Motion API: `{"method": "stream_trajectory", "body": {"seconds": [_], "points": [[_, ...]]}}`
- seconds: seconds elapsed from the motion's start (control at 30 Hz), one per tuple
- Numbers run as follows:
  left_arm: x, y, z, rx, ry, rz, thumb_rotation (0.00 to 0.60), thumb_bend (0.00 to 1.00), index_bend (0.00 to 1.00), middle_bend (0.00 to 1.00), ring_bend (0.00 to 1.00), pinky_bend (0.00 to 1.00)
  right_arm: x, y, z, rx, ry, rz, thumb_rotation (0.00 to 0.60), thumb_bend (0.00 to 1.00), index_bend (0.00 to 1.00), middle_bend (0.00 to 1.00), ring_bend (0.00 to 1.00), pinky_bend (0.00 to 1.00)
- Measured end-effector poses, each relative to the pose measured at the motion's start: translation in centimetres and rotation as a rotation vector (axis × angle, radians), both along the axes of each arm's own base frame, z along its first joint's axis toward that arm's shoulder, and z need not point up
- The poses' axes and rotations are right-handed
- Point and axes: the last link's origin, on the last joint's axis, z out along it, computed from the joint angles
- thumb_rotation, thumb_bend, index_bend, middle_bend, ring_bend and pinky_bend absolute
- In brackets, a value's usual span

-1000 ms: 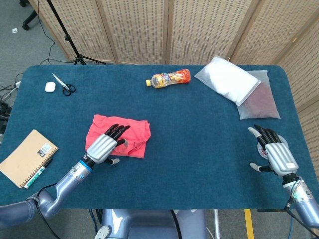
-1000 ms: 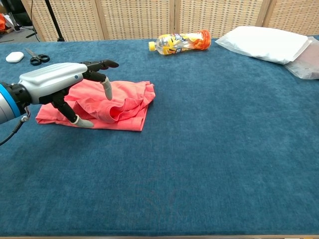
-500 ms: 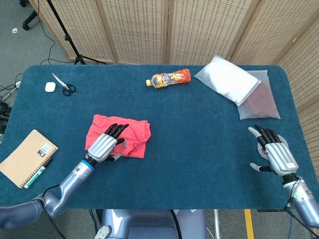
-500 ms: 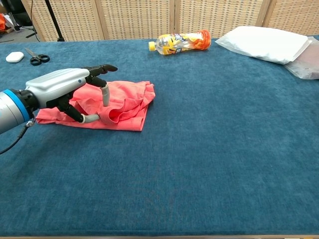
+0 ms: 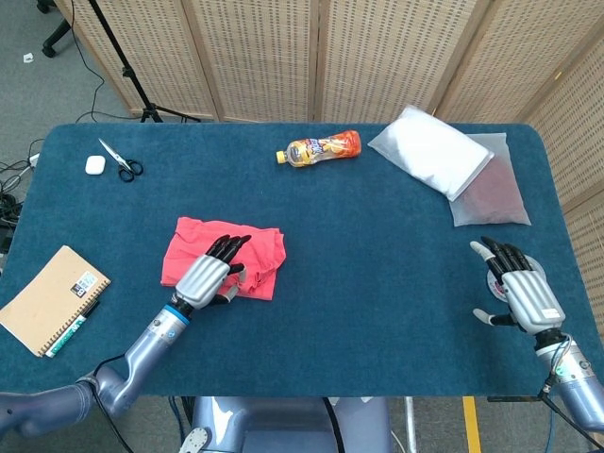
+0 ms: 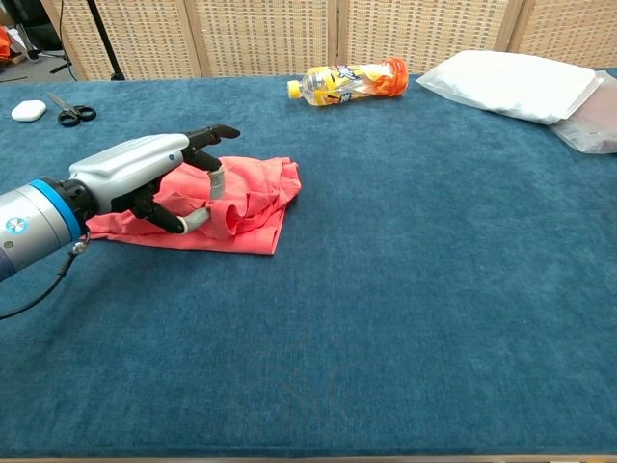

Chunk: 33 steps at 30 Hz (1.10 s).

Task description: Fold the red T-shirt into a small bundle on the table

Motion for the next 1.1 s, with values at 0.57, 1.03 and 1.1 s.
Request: {"method": "stream_trajectory", "body": {"seconds": [0.57, 1.03, 1.1], "points": [[1.5, -1.5, -0.4, 0.025, -0.104, 0.125, 0.6, 0.63, 0.73, 0.0, 0.0, 0.0, 0.0, 0.0, 0.0, 0.001, 0.0, 0.001, 0.6, 0.18, 0.0, 0.0, 0.0, 0.0], [0.8, -2.7, -3.1, -0.062, -0.036, 0.172, 0.6, 0.59, 0.73, 0.0, 0.0, 0.0, -0.1, 0.0, 0.0, 0.005, 0.003, -0.002, 0.6, 0.18, 0.0, 0.0, 0.0, 0.0], [0.6, -2.7, -3.3, -0.071, -0.039, 0.179, 0.6, 0.55, 0.72, 0.0, 0.0, 0.0, -0.1, 0.0, -0.1, 0.006, 0.003, -0.002, 0.6, 0.18, 0.0, 0.0, 0.0, 0.0]]}}
